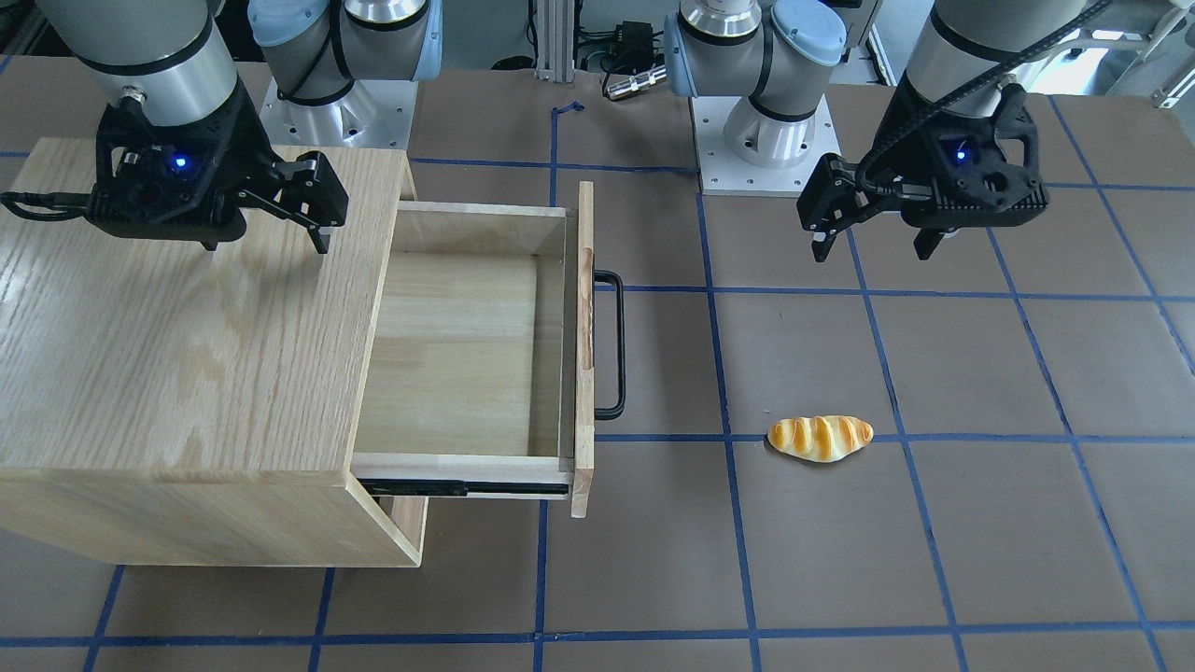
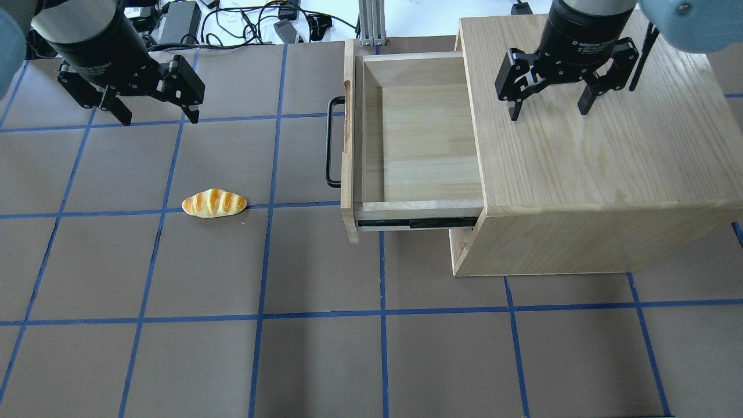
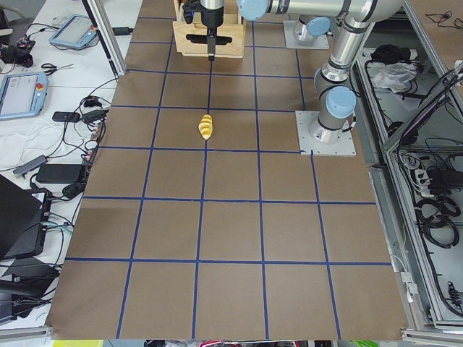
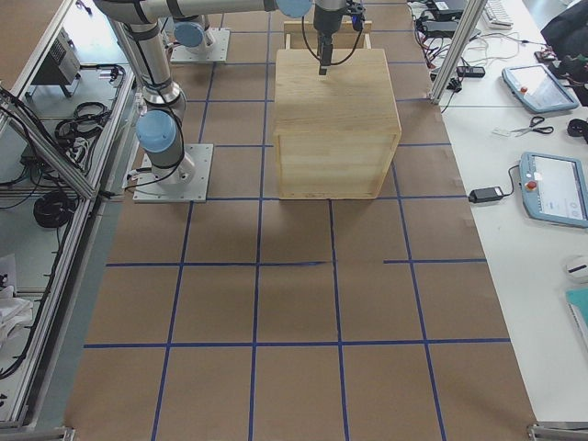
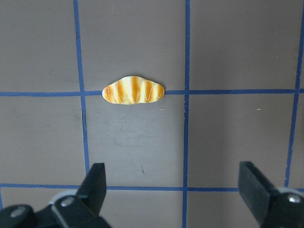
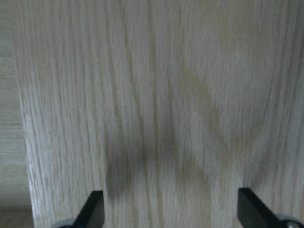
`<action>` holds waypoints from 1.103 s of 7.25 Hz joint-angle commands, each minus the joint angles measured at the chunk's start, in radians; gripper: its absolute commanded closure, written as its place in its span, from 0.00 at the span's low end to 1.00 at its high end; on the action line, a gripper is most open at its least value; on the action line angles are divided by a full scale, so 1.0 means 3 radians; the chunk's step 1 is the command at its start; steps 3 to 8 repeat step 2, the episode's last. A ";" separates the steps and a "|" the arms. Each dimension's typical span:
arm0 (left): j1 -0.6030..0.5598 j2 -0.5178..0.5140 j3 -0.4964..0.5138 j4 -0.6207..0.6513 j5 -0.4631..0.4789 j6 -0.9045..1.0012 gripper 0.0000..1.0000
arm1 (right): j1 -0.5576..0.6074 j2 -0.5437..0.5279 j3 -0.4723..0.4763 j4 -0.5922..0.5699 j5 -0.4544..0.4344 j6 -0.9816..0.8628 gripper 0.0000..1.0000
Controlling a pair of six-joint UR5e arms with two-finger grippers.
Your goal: Open upper drawer
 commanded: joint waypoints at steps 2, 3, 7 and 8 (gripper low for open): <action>-0.0001 0.0024 -0.0064 0.0026 -0.0085 -0.0073 0.00 | 0.0000 0.0000 0.0000 0.0000 0.0000 0.0003 0.00; -0.0001 0.0024 -0.0064 0.0026 -0.0085 -0.0073 0.00 | 0.0000 0.0000 0.0000 0.0000 0.0000 0.0003 0.00; -0.0001 0.0024 -0.0064 0.0026 -0.0085 -0.0073 0.00 | 0.0000 0.0000 0.0000 0.0000 0.0000 0.0003 0.00; -0.0001 0.0024 -0.0064 0.0026 -0.0085 -0.0073 0.00 | 0.0000 0.0000 0.0000 0.0000 0.0000 0.0003 0.00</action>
